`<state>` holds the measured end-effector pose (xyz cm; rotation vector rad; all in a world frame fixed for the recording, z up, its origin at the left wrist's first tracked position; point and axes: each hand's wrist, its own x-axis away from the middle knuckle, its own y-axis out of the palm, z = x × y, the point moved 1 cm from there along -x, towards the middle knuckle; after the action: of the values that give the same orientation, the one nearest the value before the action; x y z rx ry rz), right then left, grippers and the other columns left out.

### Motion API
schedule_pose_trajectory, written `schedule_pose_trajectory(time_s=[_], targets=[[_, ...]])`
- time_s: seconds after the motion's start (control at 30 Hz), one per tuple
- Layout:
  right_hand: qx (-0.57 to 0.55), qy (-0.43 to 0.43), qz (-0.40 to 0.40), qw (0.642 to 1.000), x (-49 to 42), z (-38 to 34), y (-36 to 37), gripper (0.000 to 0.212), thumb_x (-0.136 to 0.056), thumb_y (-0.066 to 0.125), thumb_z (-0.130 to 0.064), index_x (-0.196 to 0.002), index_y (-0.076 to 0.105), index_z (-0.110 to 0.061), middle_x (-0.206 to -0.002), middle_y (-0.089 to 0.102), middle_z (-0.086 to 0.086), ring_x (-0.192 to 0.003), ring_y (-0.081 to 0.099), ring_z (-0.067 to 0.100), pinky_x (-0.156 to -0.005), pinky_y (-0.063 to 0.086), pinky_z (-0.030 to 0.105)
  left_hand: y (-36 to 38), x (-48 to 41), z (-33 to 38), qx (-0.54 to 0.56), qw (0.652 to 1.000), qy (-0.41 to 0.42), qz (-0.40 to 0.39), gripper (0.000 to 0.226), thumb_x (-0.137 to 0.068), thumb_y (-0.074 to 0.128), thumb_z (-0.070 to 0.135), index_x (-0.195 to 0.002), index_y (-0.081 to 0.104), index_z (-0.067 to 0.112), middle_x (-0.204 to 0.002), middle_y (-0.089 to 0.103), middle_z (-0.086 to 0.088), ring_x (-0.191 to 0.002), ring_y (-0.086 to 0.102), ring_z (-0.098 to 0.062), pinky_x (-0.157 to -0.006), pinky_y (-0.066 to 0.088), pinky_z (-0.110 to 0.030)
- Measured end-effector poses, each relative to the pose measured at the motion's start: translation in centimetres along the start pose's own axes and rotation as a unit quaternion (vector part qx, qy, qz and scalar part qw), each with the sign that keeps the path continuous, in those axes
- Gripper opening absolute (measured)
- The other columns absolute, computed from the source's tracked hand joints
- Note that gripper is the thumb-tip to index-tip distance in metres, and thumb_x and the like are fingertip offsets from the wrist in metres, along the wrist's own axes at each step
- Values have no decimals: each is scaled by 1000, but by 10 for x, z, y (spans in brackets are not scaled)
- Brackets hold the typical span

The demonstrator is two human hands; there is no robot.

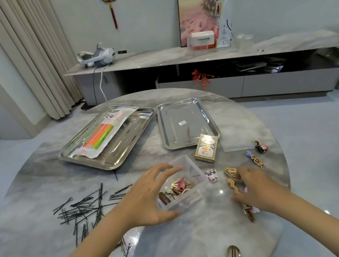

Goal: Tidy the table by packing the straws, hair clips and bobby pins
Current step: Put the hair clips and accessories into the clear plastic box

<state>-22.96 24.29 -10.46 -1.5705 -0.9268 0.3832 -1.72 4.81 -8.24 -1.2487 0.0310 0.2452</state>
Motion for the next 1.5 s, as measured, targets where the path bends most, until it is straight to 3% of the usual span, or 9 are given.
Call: schedule_pose_trajectory(time_s=[0.17, 0.3, 0.43, 0.67, 0.73, 0.9, 1.03, 1.23, 1.5], targets=[[-25, -15, 42, 999, -6, -5, 6, 29, -85, 63, -32, -99, 44, -16, -105, 58, 8, -92, 60, 27, -64, 44, 29, -5, 2, -8, -10, 999, -27, 19, 104, -60, 65, 75, -144, 9, 48, -149, 17, 11, -139, 19, -8, -111, 29, -38], [-83, -11, 63, 995, -8, -7, 7, 21, -86, 61, -20, -104, 51, -16, -94, 54, 3, -84, 61, 27, -63, 53, 34, -8, 6, -21, 108, 975, -194, -10, 131, -49, 75, 70, -143, -12, 46, -142, 10, 6, -136, 18, -15, -113, 25, -37], [-107, 4, 76, 991, -14, -7, 8, 19, -83, 63, -13, -100, 56, -18, -88, 60, 1, -76, 60, 20, -63, 49, 28, -10, 9, -32, 212, 937, -274, -48, 130, -54, 87, 43, -147, -2, 24, -151, 14, -1, -137, 21, -14, -108, 25, -27], [-272, 3, 104, 956, -22, -11, -10, 16, -71, 80, -12, -67, 67, -20, -61, 64, -6, -59, 61, 5, -51, 41, 7, -12, 10, -39, 199, 938, -278, -53, 115, -57, 88, 33, -141, 11, 24, -138, 35, 3, -124, 39, -13, -97, 35, -22], [-372, 12, 93, 924, -21, -15, -20, 10, -72, 80, -9, -72, 72, -15, -65, 68, -2, -54, 61, -1, -50, 41, 6, -11, 10, -37, 196, 940, -275, -42, 110, -59, 87, 29, -140, 13, 23, -134, 37, 4, -122, 39, -13, -94, 35, -20], [-679, -17, 9, 734, -14, -43, -40, 16, -79, 71, 0, -94, 69, 3, -85, 70, 17, -68, 69, 15, -67, 58, 19, -10, 11, -35, 205, 939, -274, -28, 107, -61, 86, 26, -140, 14, 24, -134, 38, 4, -120, 40, -12, -94, 35, -19], [-730, -42, -10, 682, -19, -67, -40, 16, -81, 69, -1, -96, 68, 4, -87, 70, 16, -78, 70, 21, -80, 58, 24, -11, 10, -33, 203, 940, -274, -24, 108, -61, 86, 27, -141, 13, 25, -135, 37, 4, -120, 39, -10, -95, 36, -20], [-576, -120, 50, 807, -31, -84, -27, 14, -73, 78, -1, -84, 73, -6, -79, 72, 6, -73, 68, 9, -68, 53, 16, -10, 12, -33, 220, 935, -278, -27, 109, -61, 85, 28, -142, 12, 28, -138, 36, 4, -123, 39, -11, -99, 38, -23], [-453, -147, 124, 871, -41, -76, -26, 12, -79, 72, -5, -86, 74, -13, -85, 73, -5, -80, 66, 2, -75, 51, 10, -10, 11, -36, 205, 939, -275, -20, 110, -58, 86, 32, -142, 14, 29, -135, 38, 7, -121, 41, -11, -98, 39, -23]])
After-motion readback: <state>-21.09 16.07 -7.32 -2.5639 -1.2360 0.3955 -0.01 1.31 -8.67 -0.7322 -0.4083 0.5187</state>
